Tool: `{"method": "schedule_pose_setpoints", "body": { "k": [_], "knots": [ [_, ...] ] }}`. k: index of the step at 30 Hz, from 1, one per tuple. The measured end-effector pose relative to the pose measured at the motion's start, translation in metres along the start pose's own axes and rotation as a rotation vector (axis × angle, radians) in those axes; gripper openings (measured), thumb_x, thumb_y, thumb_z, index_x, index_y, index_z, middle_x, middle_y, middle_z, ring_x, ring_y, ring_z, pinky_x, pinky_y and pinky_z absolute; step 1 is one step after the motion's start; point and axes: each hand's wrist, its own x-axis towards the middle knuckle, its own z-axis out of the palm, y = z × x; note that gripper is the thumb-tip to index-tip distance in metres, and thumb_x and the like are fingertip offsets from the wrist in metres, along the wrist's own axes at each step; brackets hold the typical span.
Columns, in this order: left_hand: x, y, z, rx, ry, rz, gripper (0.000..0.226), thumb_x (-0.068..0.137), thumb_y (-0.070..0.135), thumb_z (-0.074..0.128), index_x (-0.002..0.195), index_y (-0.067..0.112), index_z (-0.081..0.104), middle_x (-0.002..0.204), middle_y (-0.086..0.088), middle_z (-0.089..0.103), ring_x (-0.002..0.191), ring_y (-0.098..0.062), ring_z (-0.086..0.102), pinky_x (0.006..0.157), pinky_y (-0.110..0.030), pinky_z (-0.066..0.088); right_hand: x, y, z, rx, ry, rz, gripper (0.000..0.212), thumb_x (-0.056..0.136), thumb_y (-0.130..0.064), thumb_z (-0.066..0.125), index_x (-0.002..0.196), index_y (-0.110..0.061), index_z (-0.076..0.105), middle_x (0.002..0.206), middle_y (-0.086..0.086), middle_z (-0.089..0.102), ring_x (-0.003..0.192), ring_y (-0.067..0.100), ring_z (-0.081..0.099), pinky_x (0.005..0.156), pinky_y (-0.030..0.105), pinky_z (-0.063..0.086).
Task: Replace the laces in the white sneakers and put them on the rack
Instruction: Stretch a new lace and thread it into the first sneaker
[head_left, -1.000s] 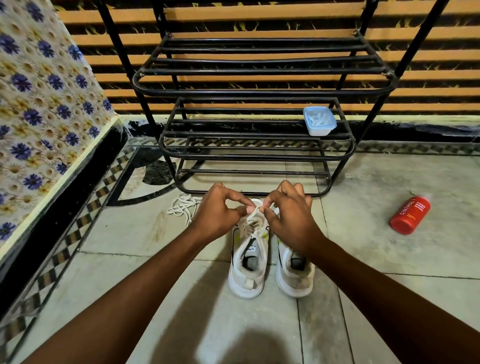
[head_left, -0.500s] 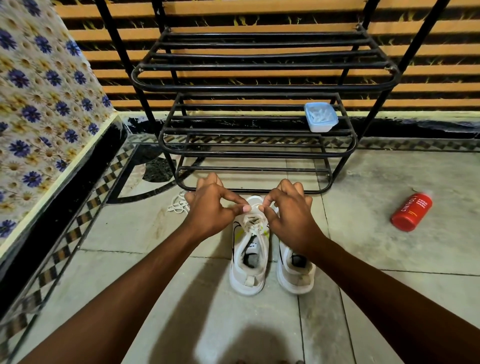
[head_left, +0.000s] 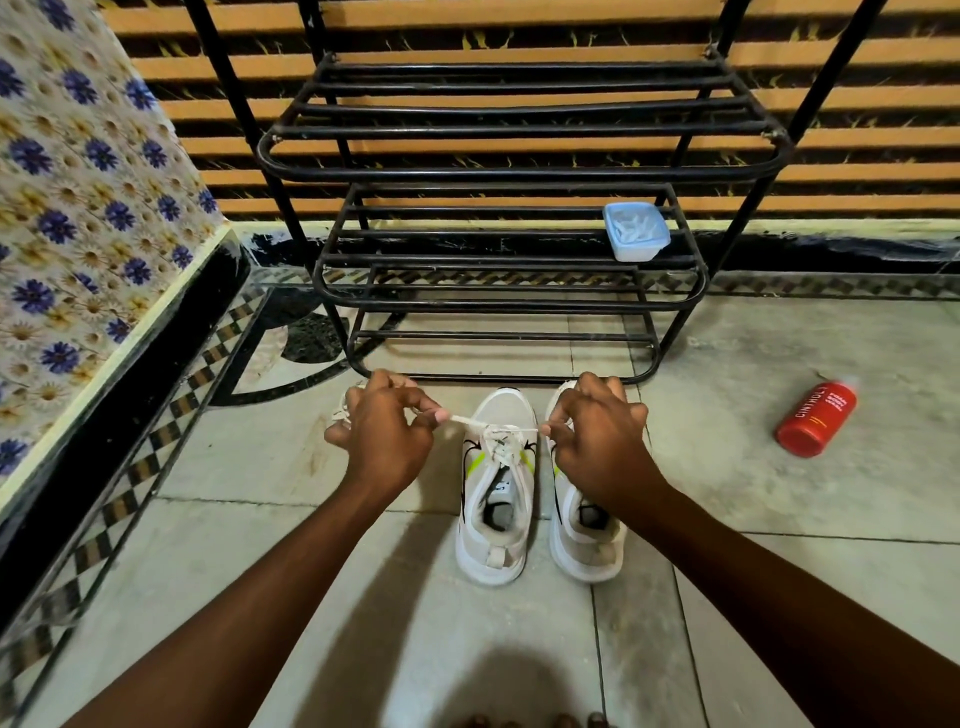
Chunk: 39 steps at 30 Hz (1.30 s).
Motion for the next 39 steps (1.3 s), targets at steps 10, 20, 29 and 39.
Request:
{"method": "schedule_pose_setpoints", "body": {
  "k": [10, 20, 29, 39],
  "knots": [
    [-0.013, -0.038, 0.017, -0.03, 0.026, -0.133, 0.017, 0.095, 0.018, 0.069, 0.079, 0.025, 0.065, 0.097, 0.014, 0.07, 0.092, -0.011, 0.062, 0.093, -0.041, 0.035, -0.013, 0.037, -0.021, -0.217, -0.054, 0.246, 0.013, 0.08, -0.021, 0.072, 0.072, -0.022, 0.062, 0.089, -0.004, 0.049, 0.098, 0.025, 0.047, 0.073, 0.035, 0.029],
    [-0.013, -0.077, 0.032, -0.083, 0.055, -0.318, 0.023, 0.09, 0.02, 0.072, 0.068, 0.027, 0.064, 0.084, 0.012, 0.072, 0.091, -0.024, 0.068, 0.099, -0.053, 0.049, -0.027, 0.057, -0.02, -0.299, -0.069, 0.334, 0.016, 0.085, -0.028, 0.072, 0.073, -0.025, 0.062, 0.09, -0.005, 0.054, 0.101, 0.024, 0.049, 0.075, 0.036, 0.03],
    [-0.012, -0.087, 0.037, -0.141, 0.042, -0.416, 0.017, 0.088, 0.02, 0.068, 0.071, 0.023, 0.067, 0.076, 0.01, 0.072, 0.089, -0.027, 0.068, 0.098, -0.054, 0.049, -0.039, 0.068, -0.009, -0.327, -0.075, 0.379, 0.01, 0.083, -0.03, 0.073, 0.079, -0.022, 0.068, 0.091, -0.002, 0.059, 0.101, 0.027, 0.053, 0.075, 0.037, 0.03],
    [0.003, -0.079, 0.035, -0.145, 0.025, -0.463, 0.013, 0.09, 0.013, 0.074, 0.077, 0.015, 0.073, 0.078, -0.002, 0.071, 0.092, -0.032, 0.068, 0.093, -0.043, 0.053, -0.042, 0.076, -0.003, -0.355, -0.097, 0.342, 0.011, 0.083, -0.029, 0.073, 0.081, -0.02, 0.067, 0.088, -0.001, 0.062, 0.099, 0.027, 0.056, 0.075, 0.037, 0.029]
  ]
}}
